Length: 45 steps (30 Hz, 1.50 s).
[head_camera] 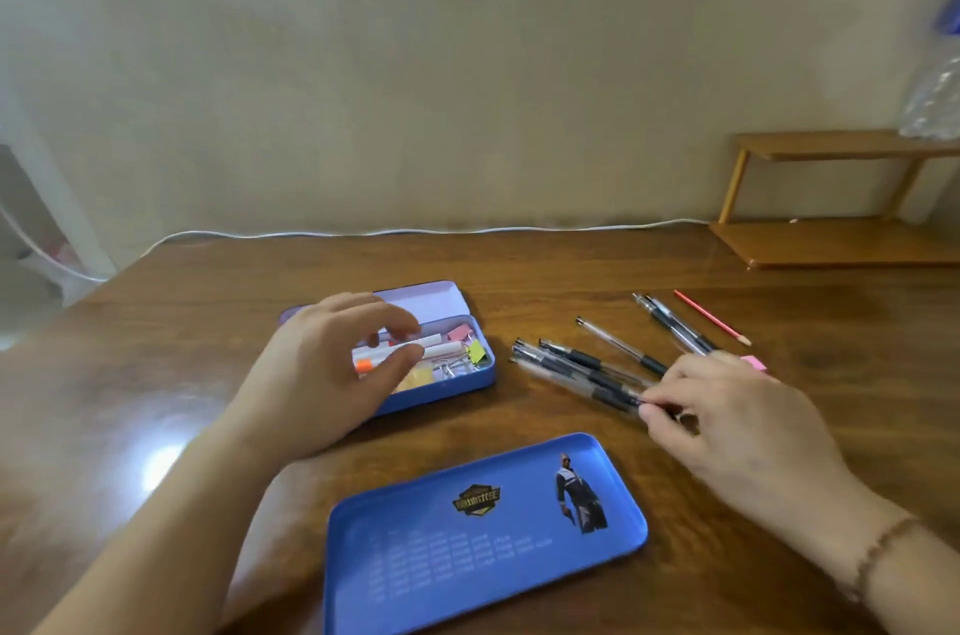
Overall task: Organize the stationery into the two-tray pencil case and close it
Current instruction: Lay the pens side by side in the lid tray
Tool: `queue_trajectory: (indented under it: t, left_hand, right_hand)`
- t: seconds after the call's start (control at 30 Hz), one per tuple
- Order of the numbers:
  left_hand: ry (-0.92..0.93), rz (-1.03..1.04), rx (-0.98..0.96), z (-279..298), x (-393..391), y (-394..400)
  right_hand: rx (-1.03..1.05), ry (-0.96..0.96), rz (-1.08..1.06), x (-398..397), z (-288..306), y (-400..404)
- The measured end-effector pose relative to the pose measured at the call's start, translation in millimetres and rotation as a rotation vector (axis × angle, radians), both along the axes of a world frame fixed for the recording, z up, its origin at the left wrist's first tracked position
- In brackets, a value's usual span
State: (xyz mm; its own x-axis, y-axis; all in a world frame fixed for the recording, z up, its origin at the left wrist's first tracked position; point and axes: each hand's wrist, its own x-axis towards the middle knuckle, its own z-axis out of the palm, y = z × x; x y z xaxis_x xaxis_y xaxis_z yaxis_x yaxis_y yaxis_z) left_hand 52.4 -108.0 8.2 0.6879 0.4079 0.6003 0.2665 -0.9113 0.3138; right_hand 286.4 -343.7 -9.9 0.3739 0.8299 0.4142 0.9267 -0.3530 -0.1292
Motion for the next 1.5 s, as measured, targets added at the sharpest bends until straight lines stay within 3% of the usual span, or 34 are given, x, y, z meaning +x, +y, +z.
queue_trajectory:
  t: [0.1, 0.2, 0.27, 0.4, 0.5, 0.73, 0.83, 0.97, 1.27, 1.5]
  left_hand:
    - [-0.221, -0.009, -0.160, -2.5, 8.8, -6.5]
    - [-0.202, -0.079, -0.345, 0.9, 7.3, -6.0]
    - [0.006, -0.220, -0.434, 3.2, 3.5, -8.5]
    - [0.534, -0.323, -0.254, -3.7, 2.7, -17.0]
    - [0.650, -0.316, -0.140, -7.0, 6.1, -20.9]
    - [0.660, -0.307, -0.200, -7.7, 7.3, -21.5]
    - [0.628, -0.287, -0.239, -9.9, 11.2, -22.0]
    - [0.514, -0.248, -0.200, -19.5, 22.6, -29.7]
    - [0.448, -0.305, -0.350, -22.8, 23.5, -32.1]
    - [0.500, -0.354, -0.298, -20.2, 20.9, -28.1]
  right_hand:
    - [0.176, 0.109, 0.138, -5.1, 11.9, 0.8]
    - [0.026, 0.019, 0.379, -28.4, 15.6, 16.6]
    - [-0.070, -0.092, 0.441, -42.2, 8.7, 29.3]
    - [-0.088, -0.064, 0.464, -44.1, -2.3, 39.7]
    - [-0.032, 0.034, 0.426, -38.5, -7.9, 38.8]
    - [0.024, 0.119, 0.323, -27.4, -8.6, 44.7]
    - [0.102, 0.176, 0.168, 3.1, -0.2, 35.2]
    - [-0.054, 0.210, 0.015, 28.2, 1.4, 25.2]
    - [-0.147, 0.073, -0.008, 20.2, 1.2, 28.0]
    - [-0.180, 0.058, 0.009, 12.1, -0.7, 29.9]
